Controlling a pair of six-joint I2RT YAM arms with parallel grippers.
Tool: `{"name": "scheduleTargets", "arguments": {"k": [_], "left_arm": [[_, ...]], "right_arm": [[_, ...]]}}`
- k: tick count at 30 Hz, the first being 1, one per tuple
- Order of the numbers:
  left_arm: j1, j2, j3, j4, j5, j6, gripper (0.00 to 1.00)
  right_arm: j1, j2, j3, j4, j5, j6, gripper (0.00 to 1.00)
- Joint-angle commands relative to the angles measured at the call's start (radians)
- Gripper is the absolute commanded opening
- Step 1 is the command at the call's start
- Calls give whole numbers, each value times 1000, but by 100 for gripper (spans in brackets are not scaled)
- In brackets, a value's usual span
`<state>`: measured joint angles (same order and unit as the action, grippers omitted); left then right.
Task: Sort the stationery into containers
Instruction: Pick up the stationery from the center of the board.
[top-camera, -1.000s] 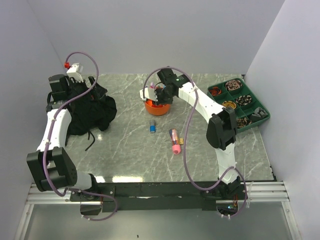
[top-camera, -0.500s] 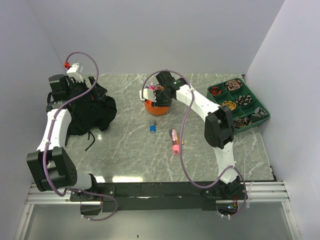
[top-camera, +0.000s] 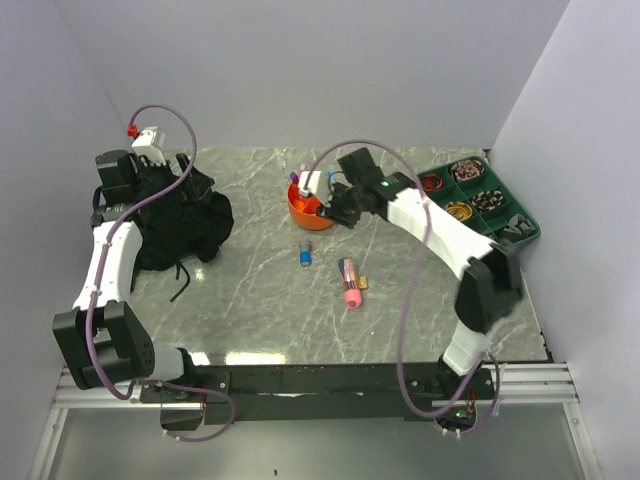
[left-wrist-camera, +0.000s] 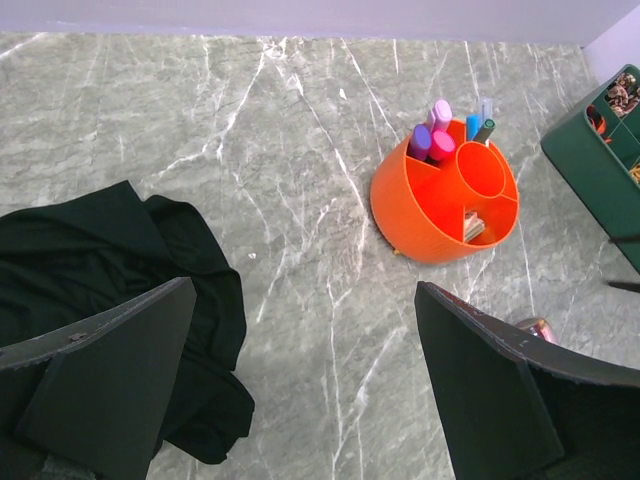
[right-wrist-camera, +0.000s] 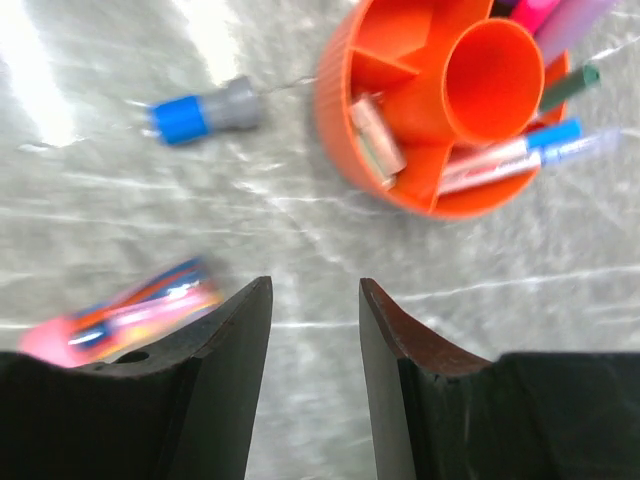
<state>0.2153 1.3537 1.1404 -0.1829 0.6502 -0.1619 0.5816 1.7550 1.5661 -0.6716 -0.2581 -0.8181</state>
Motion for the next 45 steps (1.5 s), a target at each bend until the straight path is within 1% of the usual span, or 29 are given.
{"name": "scheduleTargets", "arguments": {"k": [1,2,3,4,5,6,7,9,13,25,39,45], "left_arm": [[-4,-56,-13,22,19,-1,100],[-2,-59,-13,19,17,4,99],[-4,-62,-14,16,17,7,99],[-4,-65,-14,14,19,10,99],[-4,-68,-19,14,19,9,99],[-2,-76,-24,16,16,12,99],[-4,-77,-28,16,16,12,100],[-2,-85,-39,11,14,18,99],[-2,-100,-54,-4,3,36,99],[29,-119,-70,-24,-14,48,99],[35,-82,-54,-9,-14,39,99],[35,-84,-56,-12,-20,41,99]], "right_arm": [[-8,-189,-167,57,-73,175,48],[-8,-230,-196,-30,-125,140,48],[-9,-248,-263,-80,-145,91,48],[-15,-265,-300,-151,-165,-12,48],[-22,-299,-334,-179,-199,-62,48],[-28,-311,-389,-204,-216,-154,49],[-35,-322,-412,-235,-224,-191,50],[-34,-327,-461,-217,-208,-222,51],[-35,-295,-498,-119,-172,-228,52],[-31,-118,-502,7,-110,-204,52],[-12,-97,-578,78,-64,-242,52],[7,-106,-635,164,-32,-230,53]]}}
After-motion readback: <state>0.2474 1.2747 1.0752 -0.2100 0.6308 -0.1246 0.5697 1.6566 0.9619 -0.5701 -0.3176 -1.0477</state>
